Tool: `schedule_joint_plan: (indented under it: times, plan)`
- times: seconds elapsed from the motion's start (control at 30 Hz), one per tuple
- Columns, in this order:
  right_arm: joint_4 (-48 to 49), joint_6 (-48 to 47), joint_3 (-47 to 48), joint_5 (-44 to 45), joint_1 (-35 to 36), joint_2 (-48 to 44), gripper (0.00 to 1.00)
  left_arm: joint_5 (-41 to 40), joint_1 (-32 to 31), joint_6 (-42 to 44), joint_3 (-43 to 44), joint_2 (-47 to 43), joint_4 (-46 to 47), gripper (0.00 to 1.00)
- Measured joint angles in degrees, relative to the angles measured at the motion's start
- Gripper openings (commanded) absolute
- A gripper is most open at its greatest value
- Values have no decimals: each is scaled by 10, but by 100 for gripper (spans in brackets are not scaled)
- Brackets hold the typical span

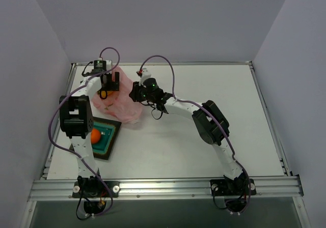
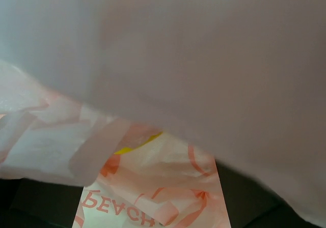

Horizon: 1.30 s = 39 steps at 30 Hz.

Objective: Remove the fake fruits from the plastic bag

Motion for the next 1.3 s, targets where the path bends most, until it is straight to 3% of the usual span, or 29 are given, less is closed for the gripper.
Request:
schedule_joint_plan:
  times: [0.37,0.47,0.53,0.6,0.63,0.73,1.03,1.3]
  plan:
    - [0,-1,0,-2,-3,0,26,15,0,0,0,23,17,94]
    - [0,-1,0,-7,-3,0,25,16,0,-1,0,39,17,100]
    - [0,-2,0,-10,-3,0,25,16,0,-6,0,46,18,72]
    - [0,-3,0,-13,-3,0,25,16,0,-10,0,47,22,60]
    - [0,-3,0,-14,-3,0,25,15,0,-10,0,46,28,48]
    - [0,-4,0,-15,-3,0,25,15,0,-15,-2,45,44,37]
    - [0,-11,-13,-15,-3,0,25,19,0,-32,-68,-12,64,27]
    - [1,-16,-13,-14,-6,0,24,74,0,-124,-165,-167,71,25]
